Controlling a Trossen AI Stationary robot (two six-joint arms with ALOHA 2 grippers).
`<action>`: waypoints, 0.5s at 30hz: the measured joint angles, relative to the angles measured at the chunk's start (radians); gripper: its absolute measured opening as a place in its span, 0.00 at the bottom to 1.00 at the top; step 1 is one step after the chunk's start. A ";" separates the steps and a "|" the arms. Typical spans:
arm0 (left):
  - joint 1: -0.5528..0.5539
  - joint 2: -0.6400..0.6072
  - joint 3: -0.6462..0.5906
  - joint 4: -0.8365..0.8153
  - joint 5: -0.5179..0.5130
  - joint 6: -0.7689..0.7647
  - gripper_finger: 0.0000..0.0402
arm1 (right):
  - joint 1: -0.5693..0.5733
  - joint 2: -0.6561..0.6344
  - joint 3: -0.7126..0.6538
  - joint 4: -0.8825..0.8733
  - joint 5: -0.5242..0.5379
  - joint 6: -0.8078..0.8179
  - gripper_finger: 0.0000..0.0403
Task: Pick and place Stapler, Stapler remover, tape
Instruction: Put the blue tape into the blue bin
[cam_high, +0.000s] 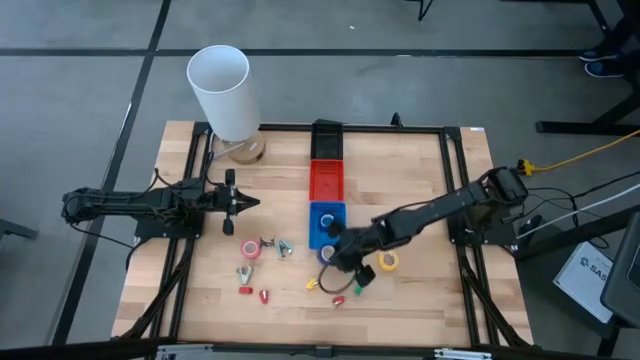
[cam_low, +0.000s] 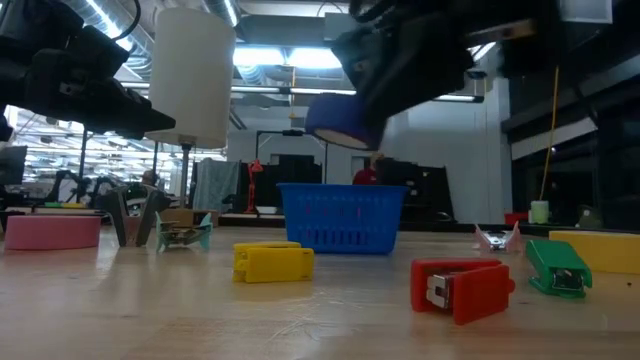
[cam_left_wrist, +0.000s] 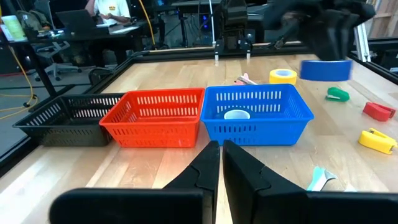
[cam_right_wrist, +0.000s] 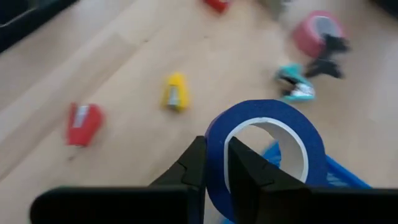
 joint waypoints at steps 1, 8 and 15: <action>0.000 0.000 0.000 0.000 0.000 0.000 0.04 | -0.016 0.000 0.000 0.003 0.000 0.012 0.11; 0.000 0.000 0.000 0.000 0.000 0.000 0.04 | -0.122 0.003 0.000 0.007 -0.051 0.134 0.11; 0.000 0.000 0.000 0.000 0.000 0.000 0.04 | -0.199 0.003 0.000 0.009 -0.220 0.354 0.10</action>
